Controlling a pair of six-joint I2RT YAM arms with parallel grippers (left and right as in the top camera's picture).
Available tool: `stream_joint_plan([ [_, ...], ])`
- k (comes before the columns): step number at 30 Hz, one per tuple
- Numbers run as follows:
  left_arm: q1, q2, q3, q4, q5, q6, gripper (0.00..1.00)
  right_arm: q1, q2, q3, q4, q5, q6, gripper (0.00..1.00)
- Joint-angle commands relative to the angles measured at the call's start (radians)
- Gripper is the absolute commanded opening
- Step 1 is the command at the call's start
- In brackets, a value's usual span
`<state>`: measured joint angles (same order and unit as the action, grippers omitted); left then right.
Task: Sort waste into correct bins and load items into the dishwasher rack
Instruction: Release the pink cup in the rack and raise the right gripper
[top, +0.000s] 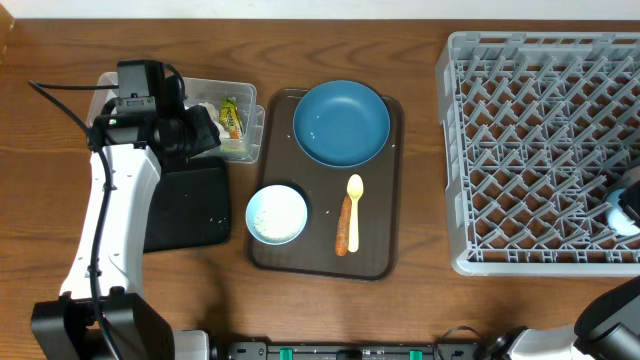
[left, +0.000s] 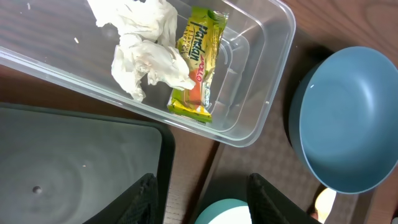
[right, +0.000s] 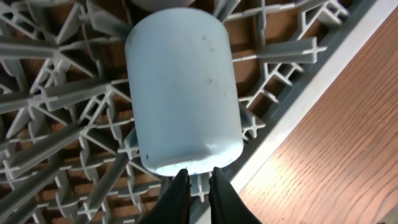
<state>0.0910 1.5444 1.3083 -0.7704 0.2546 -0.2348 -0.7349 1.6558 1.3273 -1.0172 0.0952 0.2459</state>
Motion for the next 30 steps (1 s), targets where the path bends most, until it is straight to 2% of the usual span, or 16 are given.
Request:
stream_joint_plan([
  [1,0.003,-0.002,0.005,-0.003,-0.013,0.013,0.49,-0.005,0.026,-0.001,0.003,0.024,0.020,0.12],
  [7,0.003,-0.002,0.005,-0.003,-0.013,0.013,0.49,-0.005,0.057,-0.001,0.018,0.025,0.020,0.11],
  [12,0.003,-0.002,0.005,-0.003,-0.013,0.013,0.48,-0.006,0.057,-0.001,0.126,0.034,0.010,0.11],
  [17,0.003,-0.002,0.005,-0.003,-0.013,0.013,0.48,-0.021,0.057,-0.001,0.228,0.037,0.000,0.19],
  [21,0.003,-0.002,0.005,-0.003,-0.013,0.013,0.48,-0.018,0.055,-0.001,0.238,0.016,0.000,0.19],
  [30,0.003,-0.002,0.005,-0.003,-0.013,0.013,0.49,-0.013,-0.050,0.019,0.257,-0.265,-0.111,0.36],
])
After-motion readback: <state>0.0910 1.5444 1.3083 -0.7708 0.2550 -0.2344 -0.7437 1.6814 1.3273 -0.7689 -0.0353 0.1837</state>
